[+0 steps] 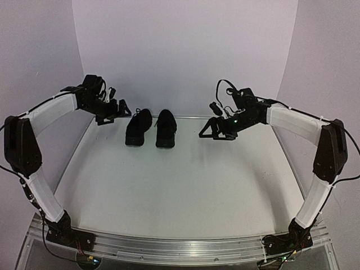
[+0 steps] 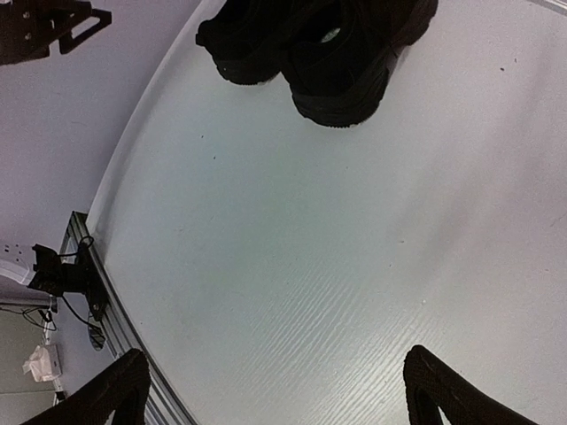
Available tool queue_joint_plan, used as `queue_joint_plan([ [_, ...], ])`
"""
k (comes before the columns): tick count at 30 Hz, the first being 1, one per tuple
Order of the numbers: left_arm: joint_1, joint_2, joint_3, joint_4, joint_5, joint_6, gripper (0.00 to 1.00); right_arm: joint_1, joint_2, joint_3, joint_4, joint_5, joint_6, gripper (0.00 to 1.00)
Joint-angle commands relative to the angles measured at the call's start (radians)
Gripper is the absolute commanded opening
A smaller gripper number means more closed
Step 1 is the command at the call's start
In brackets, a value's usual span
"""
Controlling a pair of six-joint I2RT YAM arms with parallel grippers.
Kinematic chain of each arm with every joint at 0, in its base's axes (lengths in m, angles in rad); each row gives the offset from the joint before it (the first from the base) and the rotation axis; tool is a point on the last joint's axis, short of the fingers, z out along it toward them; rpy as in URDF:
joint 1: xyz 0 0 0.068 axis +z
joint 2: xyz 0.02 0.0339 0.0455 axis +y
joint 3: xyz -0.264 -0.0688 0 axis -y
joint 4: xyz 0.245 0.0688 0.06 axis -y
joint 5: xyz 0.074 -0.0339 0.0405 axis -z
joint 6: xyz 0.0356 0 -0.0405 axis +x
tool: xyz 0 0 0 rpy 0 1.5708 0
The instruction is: Tie the shoes
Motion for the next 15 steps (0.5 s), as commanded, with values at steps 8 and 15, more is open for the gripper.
queue_joint_plan([
  [8,-0.166,-0.392,-0.651,0.081,-0.062,-0.185,1.00,0.003,-0.076,-0.363,0.255,-0.150,0.034,0.98],
  [15,-0.185,-0.442,-0.720,0.114,-0.112,-0.231,1.00,0.004,-0.085,-0.420,0.312,-0.164,0.065,0.98],
])
